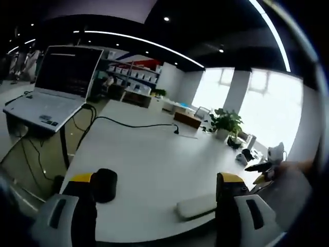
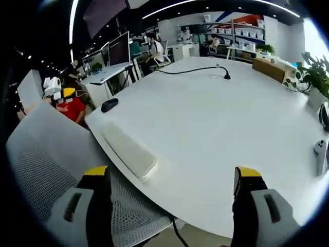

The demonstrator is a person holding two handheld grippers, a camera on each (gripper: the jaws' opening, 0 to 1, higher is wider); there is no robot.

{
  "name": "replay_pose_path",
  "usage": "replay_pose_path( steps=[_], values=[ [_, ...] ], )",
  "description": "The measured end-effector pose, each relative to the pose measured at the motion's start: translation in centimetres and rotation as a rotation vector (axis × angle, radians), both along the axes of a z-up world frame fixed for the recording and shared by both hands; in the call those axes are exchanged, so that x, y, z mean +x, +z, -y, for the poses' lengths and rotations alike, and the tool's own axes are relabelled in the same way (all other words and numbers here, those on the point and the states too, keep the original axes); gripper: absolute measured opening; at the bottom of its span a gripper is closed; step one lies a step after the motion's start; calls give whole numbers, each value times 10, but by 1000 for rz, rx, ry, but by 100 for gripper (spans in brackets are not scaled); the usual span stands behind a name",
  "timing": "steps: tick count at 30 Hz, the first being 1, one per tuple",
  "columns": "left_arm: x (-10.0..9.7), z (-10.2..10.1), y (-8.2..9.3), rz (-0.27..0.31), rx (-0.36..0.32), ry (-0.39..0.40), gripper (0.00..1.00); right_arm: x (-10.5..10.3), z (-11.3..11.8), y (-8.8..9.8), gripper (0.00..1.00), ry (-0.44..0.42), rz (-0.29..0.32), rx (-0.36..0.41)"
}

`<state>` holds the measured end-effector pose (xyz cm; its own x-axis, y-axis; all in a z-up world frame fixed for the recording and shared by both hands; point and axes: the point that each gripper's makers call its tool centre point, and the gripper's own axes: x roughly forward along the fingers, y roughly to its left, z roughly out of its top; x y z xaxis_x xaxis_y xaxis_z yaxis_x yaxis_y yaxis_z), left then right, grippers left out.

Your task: Arrange the utensils inside the cutlery case until each visible utensil rests in its matching compartment.

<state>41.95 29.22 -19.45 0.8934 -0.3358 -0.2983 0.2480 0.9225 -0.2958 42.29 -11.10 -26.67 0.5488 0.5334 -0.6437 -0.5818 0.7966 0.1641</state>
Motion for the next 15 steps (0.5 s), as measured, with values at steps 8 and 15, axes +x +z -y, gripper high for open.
replay_pose_path(
  steps=[8, 15],
  values=[
    [3, -5, 19, 43, -18, 12, 99, -1, 3, -2, 99, 2, -8, -13],
    [-1, -14, -8, -12, 30, 20, 97, 4, 9, 3, 99, -20, 4, -5]
  ],
)
